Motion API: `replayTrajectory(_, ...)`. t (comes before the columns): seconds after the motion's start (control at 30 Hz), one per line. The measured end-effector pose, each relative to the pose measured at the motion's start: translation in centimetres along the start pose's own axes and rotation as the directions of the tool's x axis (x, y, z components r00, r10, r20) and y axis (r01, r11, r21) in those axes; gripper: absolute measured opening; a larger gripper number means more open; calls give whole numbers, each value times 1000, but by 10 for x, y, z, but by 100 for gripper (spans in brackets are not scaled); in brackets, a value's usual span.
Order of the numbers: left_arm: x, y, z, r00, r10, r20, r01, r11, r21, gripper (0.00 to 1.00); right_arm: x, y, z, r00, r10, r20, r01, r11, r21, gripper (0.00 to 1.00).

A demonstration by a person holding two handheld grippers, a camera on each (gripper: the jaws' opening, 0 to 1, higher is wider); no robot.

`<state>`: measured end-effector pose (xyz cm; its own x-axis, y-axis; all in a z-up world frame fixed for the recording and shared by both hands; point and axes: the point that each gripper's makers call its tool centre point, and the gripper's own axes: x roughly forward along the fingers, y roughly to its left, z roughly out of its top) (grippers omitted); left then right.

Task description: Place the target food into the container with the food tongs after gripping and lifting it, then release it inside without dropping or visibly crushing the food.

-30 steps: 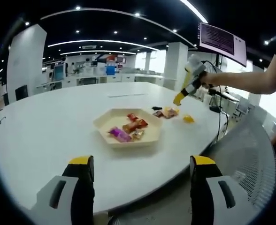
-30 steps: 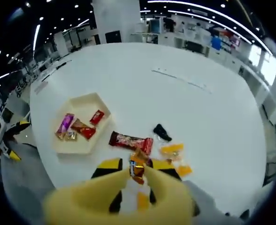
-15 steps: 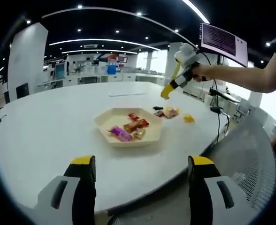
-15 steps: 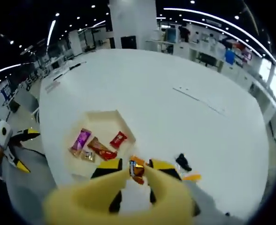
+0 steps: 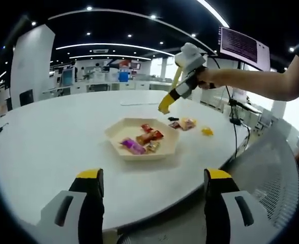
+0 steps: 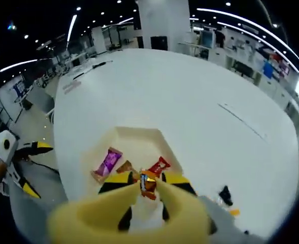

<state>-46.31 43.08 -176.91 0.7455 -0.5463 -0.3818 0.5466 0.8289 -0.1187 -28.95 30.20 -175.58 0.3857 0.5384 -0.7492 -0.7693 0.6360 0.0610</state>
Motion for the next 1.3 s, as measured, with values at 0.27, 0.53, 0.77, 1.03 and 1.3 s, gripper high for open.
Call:
replayTrajectory(0.27, -1, 1, 2, 1000, 1, 13, -1, 1000, -12, 76, 3, 17, 14, 997, 55, 44, -53, 997, -60, 28)
replayTrajectory(0.53, -2, 3, 4, 999, 18, 29, -18, 1000, -18, 77, -10, 0, 8, 996, 38, 82, -35, 999, -32, 30)
replayTrajectory(0.77, -1, 2, 3, 1000, 13, 25, -13, 1000, -15, 76, -30, -25, -11, 996, -17, 88, 18, 1000, -1, 30)
replayTrajectory(1.03, -1, 1, 2, 1000, 8, 17, -8, 1000, -13, 73, -48, -58, -46, 995, -64, 73, 59, 996, 69, 30)
replayTrajectory(1.3, -1, 4, 3, 999, 25, 21, -25, 1000, -14, 73, -52, -85, -76, 996, -79, 44, 77, 996, 49, 30)
